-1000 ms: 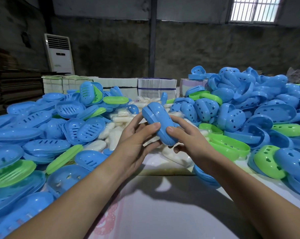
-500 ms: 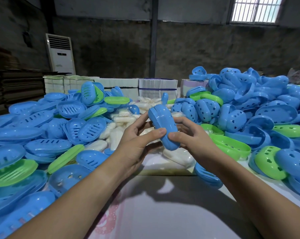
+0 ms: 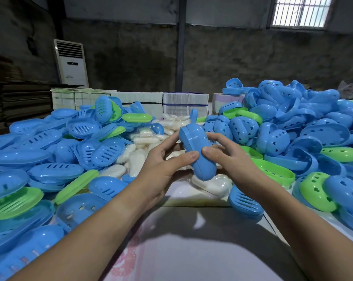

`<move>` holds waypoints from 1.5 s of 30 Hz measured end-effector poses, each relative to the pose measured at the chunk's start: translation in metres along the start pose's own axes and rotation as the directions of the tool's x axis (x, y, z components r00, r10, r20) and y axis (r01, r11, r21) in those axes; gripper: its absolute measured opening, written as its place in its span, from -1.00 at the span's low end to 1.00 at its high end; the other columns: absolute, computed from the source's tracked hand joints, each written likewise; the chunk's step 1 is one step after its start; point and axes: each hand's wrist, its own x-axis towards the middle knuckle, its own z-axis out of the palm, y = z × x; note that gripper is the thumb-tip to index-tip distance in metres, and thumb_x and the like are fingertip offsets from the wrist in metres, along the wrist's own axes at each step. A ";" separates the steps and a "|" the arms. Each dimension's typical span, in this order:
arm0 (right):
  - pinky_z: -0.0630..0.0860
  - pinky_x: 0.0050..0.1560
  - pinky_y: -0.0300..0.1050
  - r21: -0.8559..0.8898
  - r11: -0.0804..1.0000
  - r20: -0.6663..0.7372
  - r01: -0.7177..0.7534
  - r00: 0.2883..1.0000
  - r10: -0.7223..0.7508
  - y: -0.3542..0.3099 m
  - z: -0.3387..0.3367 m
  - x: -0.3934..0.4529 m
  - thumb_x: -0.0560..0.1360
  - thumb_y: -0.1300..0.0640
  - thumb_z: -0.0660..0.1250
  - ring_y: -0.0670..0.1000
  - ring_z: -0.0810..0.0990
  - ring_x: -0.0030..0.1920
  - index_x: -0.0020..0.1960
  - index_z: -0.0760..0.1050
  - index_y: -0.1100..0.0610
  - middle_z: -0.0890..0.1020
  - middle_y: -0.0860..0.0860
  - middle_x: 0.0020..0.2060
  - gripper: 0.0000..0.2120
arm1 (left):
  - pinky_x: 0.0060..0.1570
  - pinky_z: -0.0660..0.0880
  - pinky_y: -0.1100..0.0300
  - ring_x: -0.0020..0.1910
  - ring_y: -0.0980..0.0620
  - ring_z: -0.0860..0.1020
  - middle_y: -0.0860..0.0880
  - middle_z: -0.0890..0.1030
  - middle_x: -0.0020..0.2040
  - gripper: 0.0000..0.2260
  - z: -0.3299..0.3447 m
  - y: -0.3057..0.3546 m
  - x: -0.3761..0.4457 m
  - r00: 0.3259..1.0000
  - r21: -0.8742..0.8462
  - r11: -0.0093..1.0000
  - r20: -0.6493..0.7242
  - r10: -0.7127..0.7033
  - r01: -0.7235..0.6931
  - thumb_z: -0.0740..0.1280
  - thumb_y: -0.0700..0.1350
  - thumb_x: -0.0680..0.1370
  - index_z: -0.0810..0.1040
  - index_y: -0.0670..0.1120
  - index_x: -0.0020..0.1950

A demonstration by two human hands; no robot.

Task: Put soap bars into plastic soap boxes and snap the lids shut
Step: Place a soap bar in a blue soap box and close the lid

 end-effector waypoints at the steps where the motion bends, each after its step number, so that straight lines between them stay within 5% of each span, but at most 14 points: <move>1: 0.65 -0.11 -0.06 -0.023 1.000 0.012 0.010 1.000 -0.010 -0.002 -0.001 -0.001 0.37 -0.11 0.41 0.15 0.66 -0.07 0.01 0.55 -0.40 0.56 0.34 -0.04 -0.74 | -0.02 0.65 0.01 0.11 -0.07 0.69 -0.11 0.66 0.21 -0.46 0.000 -0.001 0.000 1.000 0.016 1.000 0.007 0.000 0.000 0.47 -0.21 0.44 0.53 -0.07 0.42; 7: 0.64 -0.03 -0.07 -0.031 0.999 0.071 0.028 0.997 -0.025 0.000 -0.002 -0.004 0.39 -0.06 0.41 -0.04 0.64 -0.11 0.04 0.50 -0.51 0.59 0.18 -0.16 -0.64 | 0.00 0.65 0.00 0.09 -0.07 0.71 -0.05 0.68 0.15 -0.35 -0.004 -0.002 0.001 0.999 0.061 0.998 -0.024 0.023 -0.021 0.52 -0.19 0.40 0.48 0.00 0.48; 13: 0.58 0.12 0.18 -0.021 1.000 0.091 0.021 0.996 -0.019 -0.001 -0.005 -0.004 0.40 -0.02 0.41 0.27 0.62 0.06 0.19 0.48 -0.31 0.55 0.41 0.04 -0.60 | 0.05 0.65 -0.06 0.07 -0.07 0.71 0.04 0.70 0.09 -0.22 -0.004 -0.001 0.000 0.999 0.094 0.995 0.018 0.034 -0.035 0.59 -0.07 0.29 0.46 -0.01 0.50; 16: 0.56 0.12 0.22 -0.037 0.999 0.098 0.028 0.995 -0.025 0.000 -0.006 -0.005 0.43 -0.01 0.44 0.29 0.61 -0.01 0.24 0.47 -0.22 0.51 0.46 0.01 -0.59 | 0.03 0.65 -0.03 0.06 -0.06 0.71 0.06 0.70 0.11 -0.24 -0.004 -0.001 0.000 0.999 0.110 0.993 0.028 0.035 -0.037 0.59 -0.07 0.30 0.46 0.00 0.49; 19: 0.61 0.07 0.08 -0.046 0.998 0.096 0.037 0.995 -0.032 0.004 -0.006 -0.004 0.41 -0.01 0.48 0.03 0.64 -0.10 0.28 0.45 -0.17 0.62 0.22 -0.13 -0.53 | 0.05 0.64 -0.02 0.11 -0.09 0.70 0.03 0.68 0.18 -0.23 -0.005 -0.002 0.000 0.999 0.120 0.992 0.026 0.029 -0.032 0.58 -0.07 0.31 0.44 -0.01 0.52; 22: 0.61 -0.01 -0.06 -0.054 0.998 0.082 0.039 0.996 -0.035 0.007 -0.005 -0.002 0.38 0.05 0.46 -0.01 0.63 -0.12 0.29 0.45 -0.17 0.67 -0.02 -0.14 -0.50 | 0.09 0.63 -0.03 0.17 -0.15 0.68 -0.02 0.64 0.27 -0.21 -0.007 -0.002 0.001 0.999 0.128 0.991 0.029 0.030 -0.033 0.58 -0.09 0.32 0.42 -0.01 0.54; 31: 0.53 0.18 0.25 -0.038 0.999 0.076 -0.001 0.997 0.004 0.005 -0.004 -0.005 0.40 0.04 0.39 0.36 0.59 0.07 0.39 0.41 -0.02 0.61 0.31 0.08 -0.44 | 0.10 0.64 -0.08 0.16 -0.17 0.68 -0.07 0.63 0.25 -0.30 -0.009 -0.008 0.002 0.999 0.112 0.993 0.035 0.026 -0.030 0.53 -0.18 0.41 0.43 0.00 0.53; 38: 0.63 -0.03 -0.09 -0.045 0.998 0.051 0.043 0.998 -0.040 0.002 -0.005 -0.004 0.49 0.14 0.41 -0.03 0.67 -0.07 0.24 0.45 -0.24 0.69 0.03 -0.05 -0.58 | 0.05 0.65 0.00 0.16 -0.10 0.69 0.04 0.66 0.25 -0.31 -0.009 -0.005 0.004 0.998 0.113 0.992 0.048 0.044 -0.050 0.55 -0.17 0.40 0.45 0.00 0.51; 45: 0.62 0.00 0.06 -0.049 0.998 0.052 0.034 0.998 -0.031 -0.001 -0.004 -0.007 0.33 0.00 0.41 0.07 0.62 -0.10 0.32 0.45 -0.09 0.63 0.11 -0.11 -0.45 | 0.12 0.62 -0.09 0.17 -0.13 0.68 -0.01 0.62 0.29 -0.27 -0.010 -0.002 0.001 0.997 0.184 0.982 0.076 0.034 -0.047 0.55 -0.06 0.37 0.43 0.03 0.52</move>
